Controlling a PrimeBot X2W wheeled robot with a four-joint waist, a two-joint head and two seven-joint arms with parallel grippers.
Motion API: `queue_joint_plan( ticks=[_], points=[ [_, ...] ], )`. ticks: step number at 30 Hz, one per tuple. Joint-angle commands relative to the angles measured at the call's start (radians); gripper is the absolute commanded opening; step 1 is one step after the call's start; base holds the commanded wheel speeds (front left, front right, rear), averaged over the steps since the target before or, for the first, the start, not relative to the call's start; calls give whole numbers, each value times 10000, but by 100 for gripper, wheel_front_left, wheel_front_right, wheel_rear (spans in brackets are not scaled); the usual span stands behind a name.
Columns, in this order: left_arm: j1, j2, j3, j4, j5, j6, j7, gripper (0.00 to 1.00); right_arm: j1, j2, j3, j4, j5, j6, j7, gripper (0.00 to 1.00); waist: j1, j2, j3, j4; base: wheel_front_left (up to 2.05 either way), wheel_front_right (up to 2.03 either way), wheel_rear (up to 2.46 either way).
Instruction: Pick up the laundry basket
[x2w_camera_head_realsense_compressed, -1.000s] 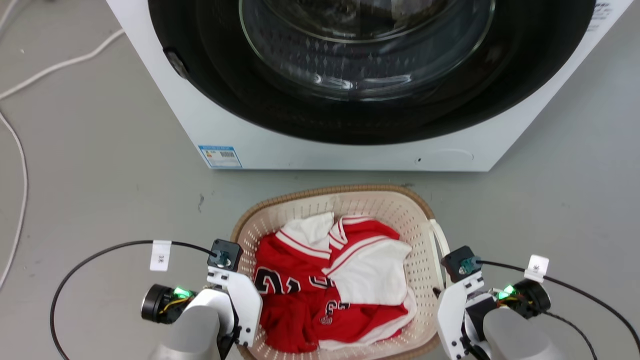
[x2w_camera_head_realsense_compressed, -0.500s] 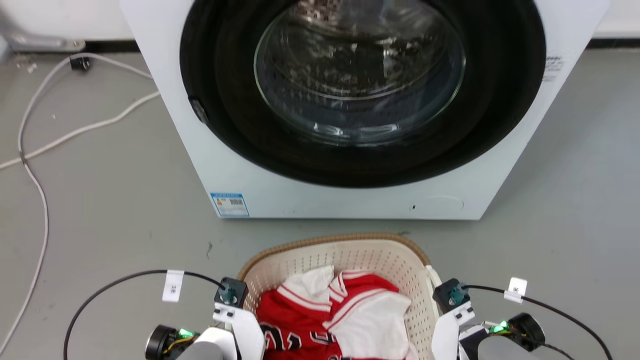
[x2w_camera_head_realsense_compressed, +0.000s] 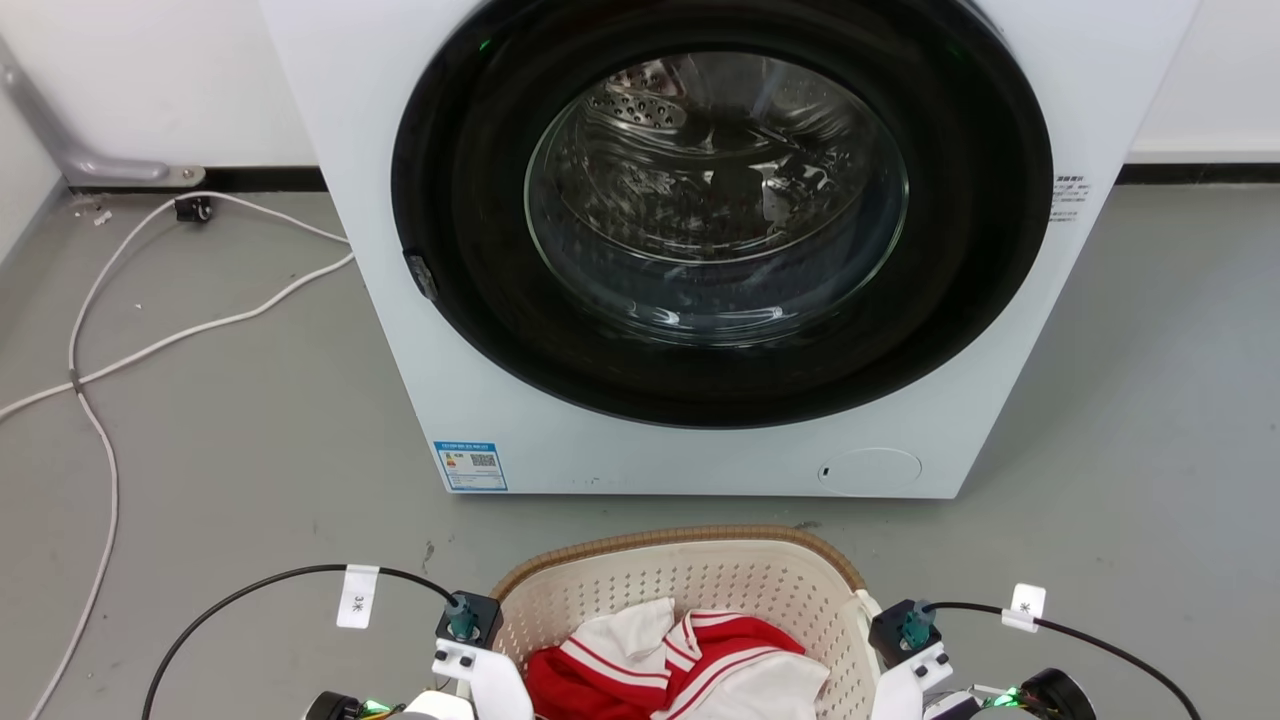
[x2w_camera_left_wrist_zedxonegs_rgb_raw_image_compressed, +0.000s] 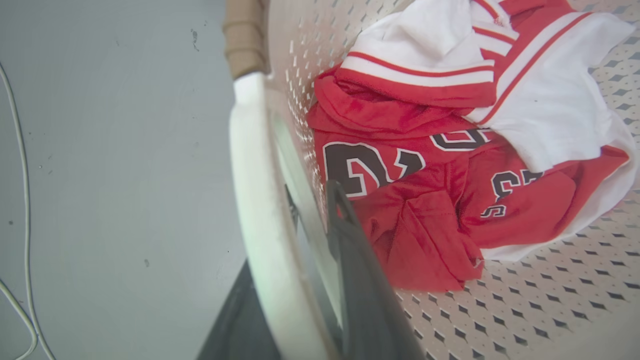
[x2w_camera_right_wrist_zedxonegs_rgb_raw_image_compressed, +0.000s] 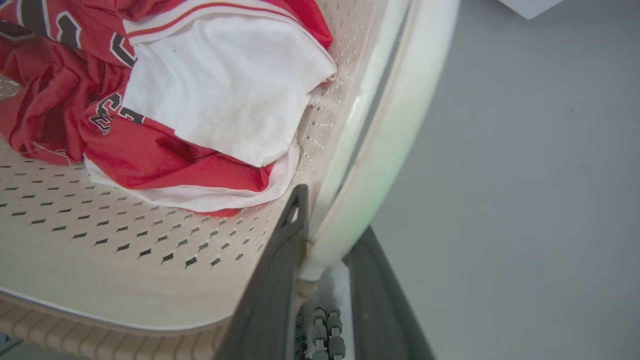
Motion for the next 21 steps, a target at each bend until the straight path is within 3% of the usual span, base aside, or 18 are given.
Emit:
queue_joint_plan(
  ticks=[1, 21],
  points=[
    [27, 8, -165, -200, -109, -118, 8, 0, 113, -76, 244, -111, 134, -3, 110, 0, 1, -1, -74, 9, 0, 0, 0],
    [57, 460, -1552, -397, -1552, -117, 228, 0, -201, -384, 1912, -183, 1785, -3, 103, 0, 1, -1, -145, 5, 0, 0, 0]
  ],
)
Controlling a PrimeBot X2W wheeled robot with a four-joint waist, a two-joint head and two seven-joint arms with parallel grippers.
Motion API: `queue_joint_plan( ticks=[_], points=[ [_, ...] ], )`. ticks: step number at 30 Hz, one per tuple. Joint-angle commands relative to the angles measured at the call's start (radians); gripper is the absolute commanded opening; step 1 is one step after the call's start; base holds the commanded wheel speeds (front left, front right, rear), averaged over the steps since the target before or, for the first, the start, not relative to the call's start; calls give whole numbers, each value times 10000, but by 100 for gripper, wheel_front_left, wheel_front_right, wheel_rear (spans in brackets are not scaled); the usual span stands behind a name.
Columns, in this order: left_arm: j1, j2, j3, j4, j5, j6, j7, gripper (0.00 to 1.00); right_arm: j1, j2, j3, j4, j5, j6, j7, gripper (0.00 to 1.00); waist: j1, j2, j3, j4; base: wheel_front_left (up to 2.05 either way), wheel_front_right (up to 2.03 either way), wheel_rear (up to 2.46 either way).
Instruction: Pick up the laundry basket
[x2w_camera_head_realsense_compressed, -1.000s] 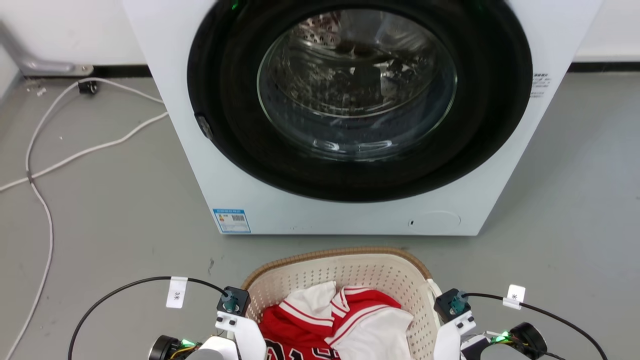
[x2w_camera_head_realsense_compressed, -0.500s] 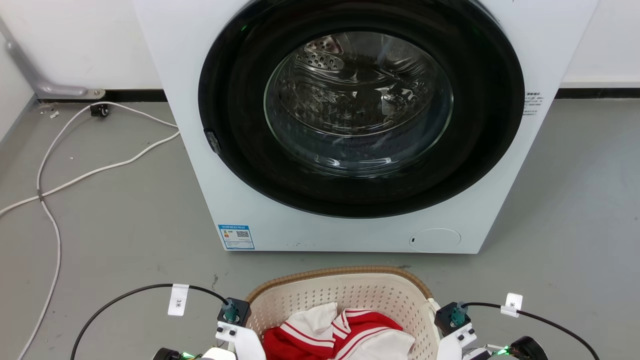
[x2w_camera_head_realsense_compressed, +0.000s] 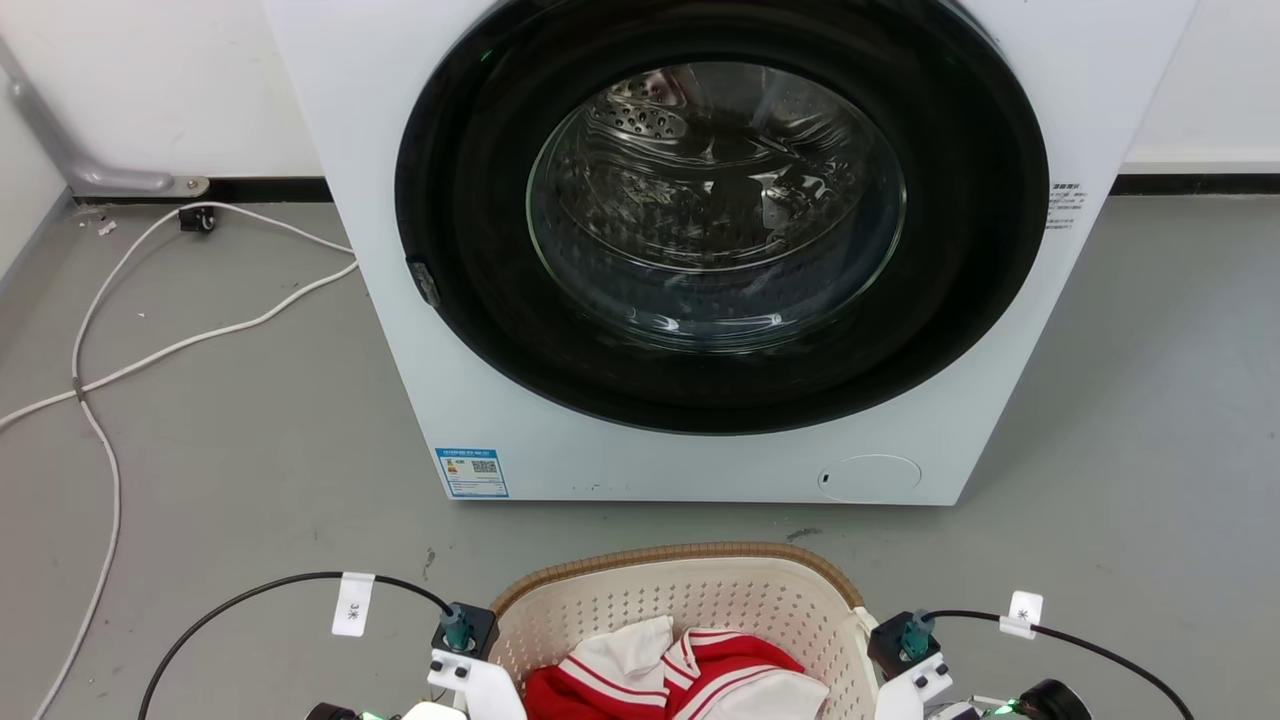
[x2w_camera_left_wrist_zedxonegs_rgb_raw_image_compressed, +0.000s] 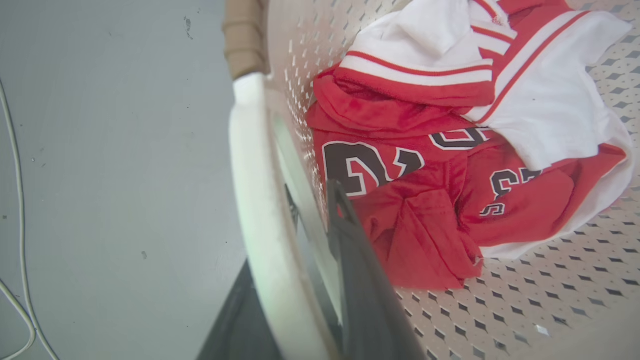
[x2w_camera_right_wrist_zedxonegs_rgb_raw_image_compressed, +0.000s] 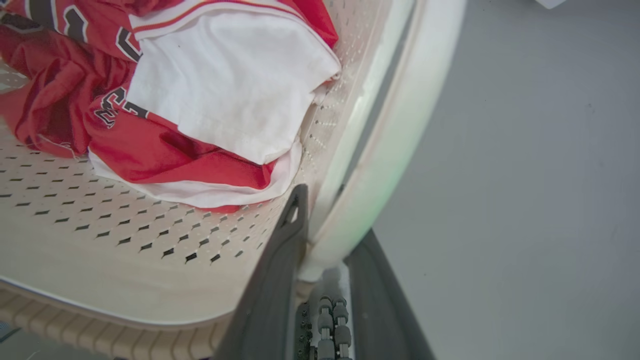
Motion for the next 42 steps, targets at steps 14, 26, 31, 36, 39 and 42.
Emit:
queue_joint_plan(
  ticks=[14, 26, 31, 36, 39, 42],
  points=[
    [-219, 129, -629, 34, -686, -116, -98, 0, -305, -41, 832, 193, 678, -3, -197, 0, 1, 0, 62, -38, 0, 0, 0],
    [-281, 171, -1079, 99, -1115, -115, -303, 0, -362, -70, 1380, 307, 1218, -3, -272, 0, 1, 0, 47, -50, 0, 0, 0],
    [-313, 180, -1230, 112, -1316, -115, -328, 0, -424, -74, 1560, 352, 1398, -3, -320, 0, 1, 0, 52, -51, 0, 0, 0],
    [-316, 206, -1408, 151, -1442, -115, -401, 0, -460, -77, 1710, 396, 1541, -3, -369, 0, 1, 0, 64, -55, 0, 0, 0],
    [-311, 208, -1495, 172, -1534, -115, -414, 0, -467, -72, 1789, 408, 1623, -3, -354, 0, 1, 0, 72, -56, 0, 0, 0],
    [-323, 208, -1582, 189, -1622, -115, -412, 0, -479, -78, 1859, 409, 1696, -3, -370, 0, 1, 0, 76, -52, 0, 0, 0]
  ],
)
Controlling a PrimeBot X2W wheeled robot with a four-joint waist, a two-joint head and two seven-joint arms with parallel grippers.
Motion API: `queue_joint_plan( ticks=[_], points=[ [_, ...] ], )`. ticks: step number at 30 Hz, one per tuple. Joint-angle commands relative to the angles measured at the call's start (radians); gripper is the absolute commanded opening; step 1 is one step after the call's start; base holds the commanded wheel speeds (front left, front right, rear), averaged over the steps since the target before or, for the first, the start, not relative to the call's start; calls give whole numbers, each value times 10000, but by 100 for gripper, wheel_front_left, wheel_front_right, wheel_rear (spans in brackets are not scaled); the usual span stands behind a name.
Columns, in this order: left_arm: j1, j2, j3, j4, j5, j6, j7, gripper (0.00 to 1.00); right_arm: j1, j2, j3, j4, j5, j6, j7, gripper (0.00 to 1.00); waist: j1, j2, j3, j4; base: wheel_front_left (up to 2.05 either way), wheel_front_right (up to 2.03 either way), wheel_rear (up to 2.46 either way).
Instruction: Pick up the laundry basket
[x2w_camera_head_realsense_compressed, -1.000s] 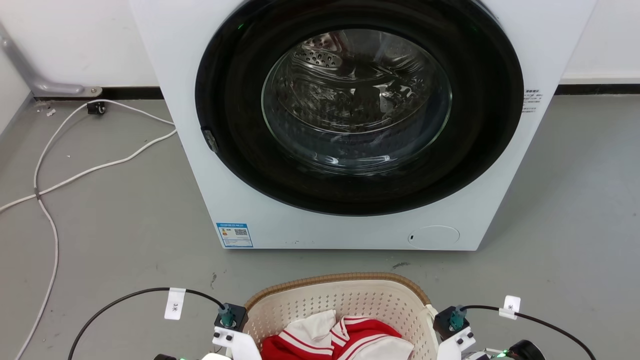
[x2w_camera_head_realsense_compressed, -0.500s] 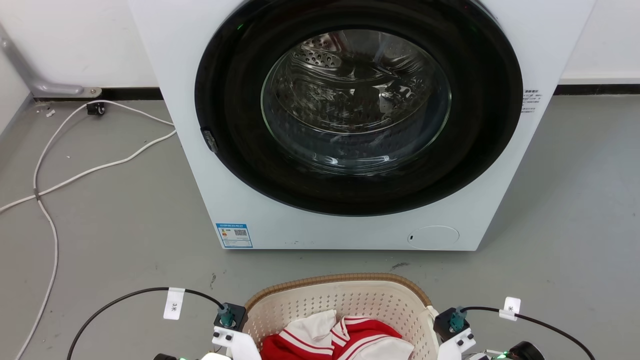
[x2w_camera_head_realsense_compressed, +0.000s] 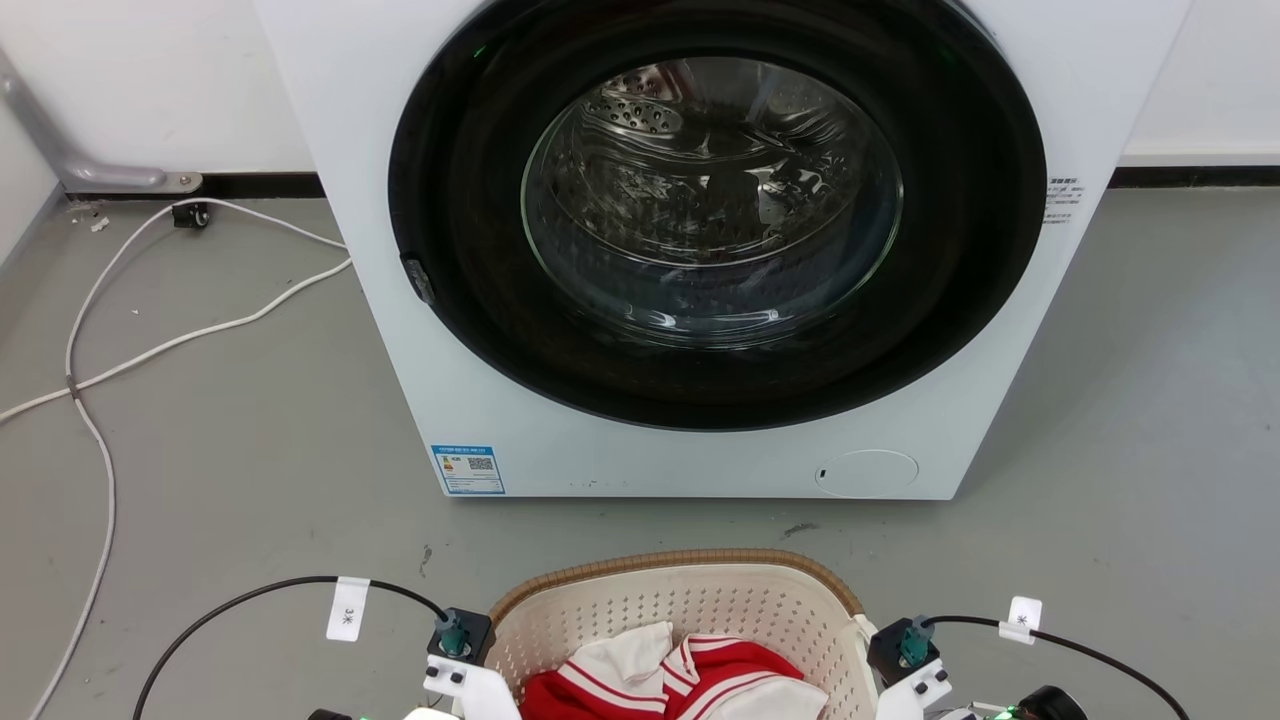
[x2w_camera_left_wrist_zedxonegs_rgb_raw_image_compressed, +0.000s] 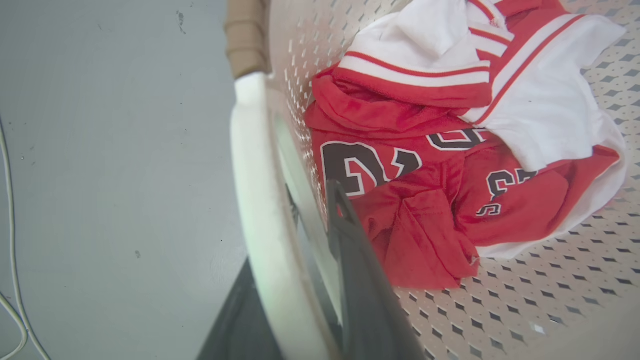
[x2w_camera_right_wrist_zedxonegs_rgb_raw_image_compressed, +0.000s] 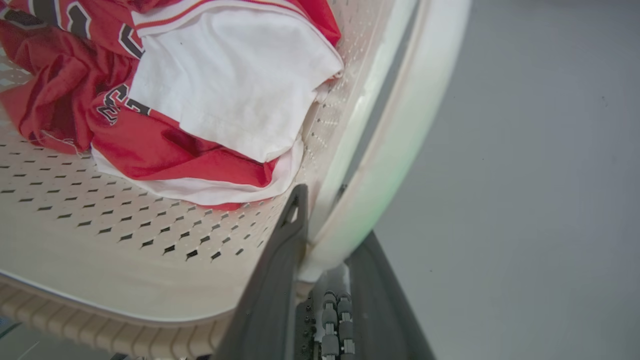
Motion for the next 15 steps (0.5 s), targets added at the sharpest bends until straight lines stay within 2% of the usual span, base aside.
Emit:
queue_joint_plan(
  ticks=[1, 15],
  points=[
    [-180, 54, -64, -27, -19, -113, -88, 0, -175, -82, 96, 47, -10, -3, -5, 0, 0, -1, 2, 7, 0, 0, 0],
    [-211, 45, -454, 30, -388, -113, -166, 0, -200, -81, 336, 86, 200, -3, 15, 0, 0, -1, 24, -18, 0, 0, 0]
  ],
)
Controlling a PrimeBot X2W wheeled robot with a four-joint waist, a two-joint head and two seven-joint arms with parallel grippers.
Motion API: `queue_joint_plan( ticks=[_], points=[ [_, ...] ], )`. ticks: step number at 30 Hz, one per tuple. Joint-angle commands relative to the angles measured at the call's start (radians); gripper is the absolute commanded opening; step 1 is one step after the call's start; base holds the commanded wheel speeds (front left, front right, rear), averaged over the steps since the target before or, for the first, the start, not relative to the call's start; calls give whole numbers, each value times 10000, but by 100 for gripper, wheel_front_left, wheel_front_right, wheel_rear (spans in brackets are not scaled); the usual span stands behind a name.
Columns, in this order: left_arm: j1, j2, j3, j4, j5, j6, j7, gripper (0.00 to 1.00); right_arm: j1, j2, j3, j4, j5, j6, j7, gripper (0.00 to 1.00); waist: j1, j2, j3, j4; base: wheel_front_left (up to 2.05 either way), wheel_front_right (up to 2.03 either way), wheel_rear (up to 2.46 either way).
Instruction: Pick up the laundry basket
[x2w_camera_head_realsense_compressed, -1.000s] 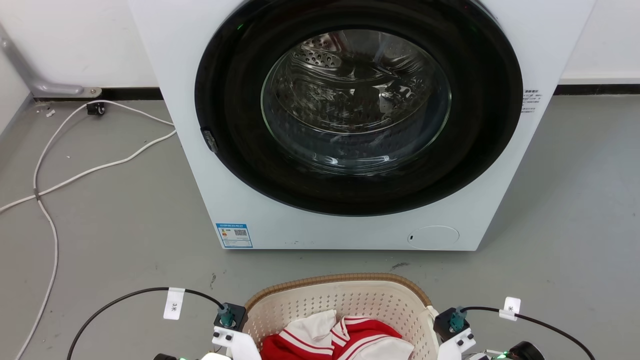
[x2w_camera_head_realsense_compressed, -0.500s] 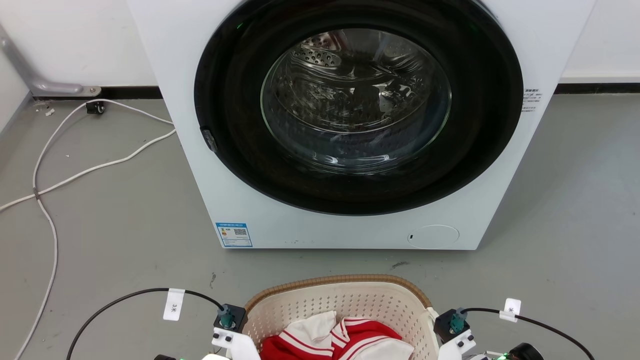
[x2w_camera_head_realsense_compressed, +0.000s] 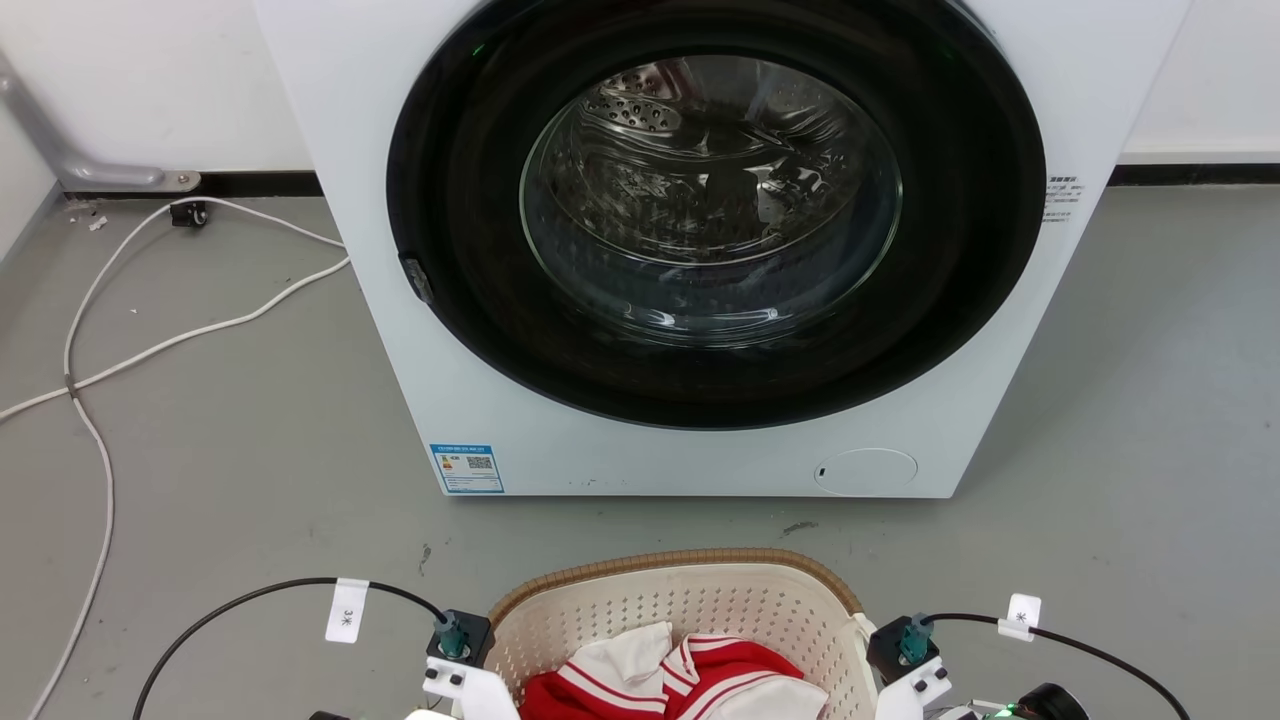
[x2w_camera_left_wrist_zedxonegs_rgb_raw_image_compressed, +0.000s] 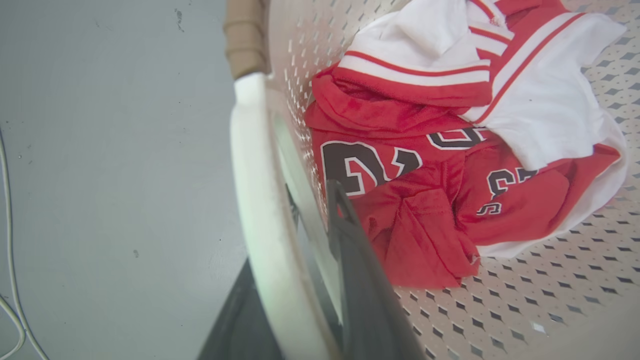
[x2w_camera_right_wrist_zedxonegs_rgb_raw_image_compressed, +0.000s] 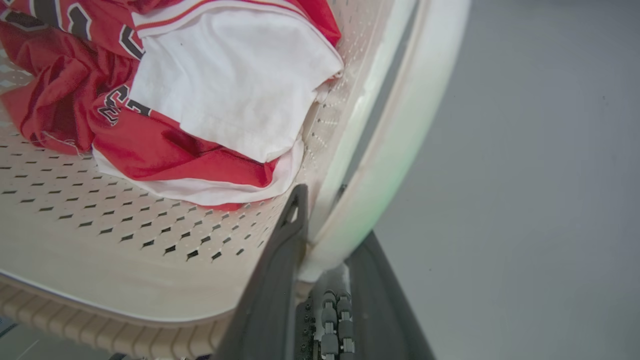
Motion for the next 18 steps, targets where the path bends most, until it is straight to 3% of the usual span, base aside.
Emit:
queue_joint_plan(
  ticks=[1, 18],
  points=[
    [-182, 28, -79, -26, -6, -114, -99, 0, -118, -79, 86, 53, -19, -3, 14, 0, 0, 0, 2, -7, 0, 0, 0],
    [-247, 82, -521, 14, -415, -114, -123, 0, -129, -31, 209, 55, 144, -3, 25, 0, 0, 0, -22, -27, 0, 0, 0]
  ],
)
